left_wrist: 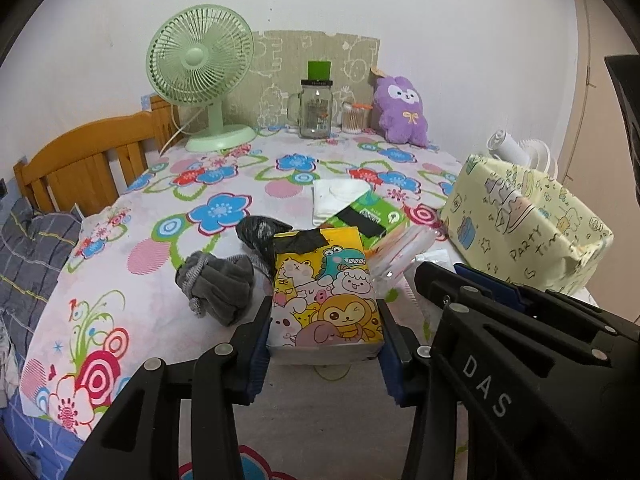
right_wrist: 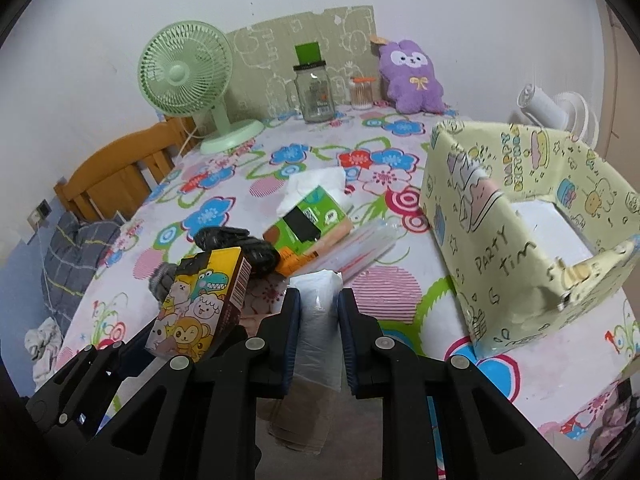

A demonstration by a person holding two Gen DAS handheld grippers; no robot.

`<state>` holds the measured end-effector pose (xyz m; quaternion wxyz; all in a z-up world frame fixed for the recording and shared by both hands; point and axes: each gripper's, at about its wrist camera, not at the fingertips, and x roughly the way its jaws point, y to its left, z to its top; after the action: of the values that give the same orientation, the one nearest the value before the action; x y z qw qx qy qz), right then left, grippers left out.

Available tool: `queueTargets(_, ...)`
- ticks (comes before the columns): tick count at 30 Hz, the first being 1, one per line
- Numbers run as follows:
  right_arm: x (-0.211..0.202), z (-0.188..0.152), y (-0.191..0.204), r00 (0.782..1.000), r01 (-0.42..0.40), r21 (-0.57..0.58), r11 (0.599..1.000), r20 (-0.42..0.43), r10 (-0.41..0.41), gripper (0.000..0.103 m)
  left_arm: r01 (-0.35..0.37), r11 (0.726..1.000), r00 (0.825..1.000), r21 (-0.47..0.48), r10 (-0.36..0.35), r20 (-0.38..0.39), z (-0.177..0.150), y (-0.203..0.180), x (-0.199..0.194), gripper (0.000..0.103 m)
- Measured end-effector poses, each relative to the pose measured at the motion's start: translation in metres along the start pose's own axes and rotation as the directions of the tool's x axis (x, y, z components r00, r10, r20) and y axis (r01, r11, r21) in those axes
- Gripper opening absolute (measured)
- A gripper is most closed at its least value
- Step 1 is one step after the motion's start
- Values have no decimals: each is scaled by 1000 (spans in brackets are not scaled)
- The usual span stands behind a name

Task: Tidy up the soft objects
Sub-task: 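Carry the white cloth with the right tool while the left tool carries the tissue pack toward the yellow box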

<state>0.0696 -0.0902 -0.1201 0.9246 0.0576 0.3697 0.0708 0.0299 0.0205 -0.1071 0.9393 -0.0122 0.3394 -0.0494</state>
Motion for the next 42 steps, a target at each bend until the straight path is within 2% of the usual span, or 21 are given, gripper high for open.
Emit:
queueTargets(23, -50, 48, 7, 994, -28, -34, 999, 105, 32, 22, -9, 1000, 995, 1, 9, 97, 48, -10, -42, 48)
queueTargets(42, -67, 79, -14, 989, -8, -34, 999, 146, 13, 22, 16, 1000, 992, 17, -18, 124, 78, -36, -46, 48)
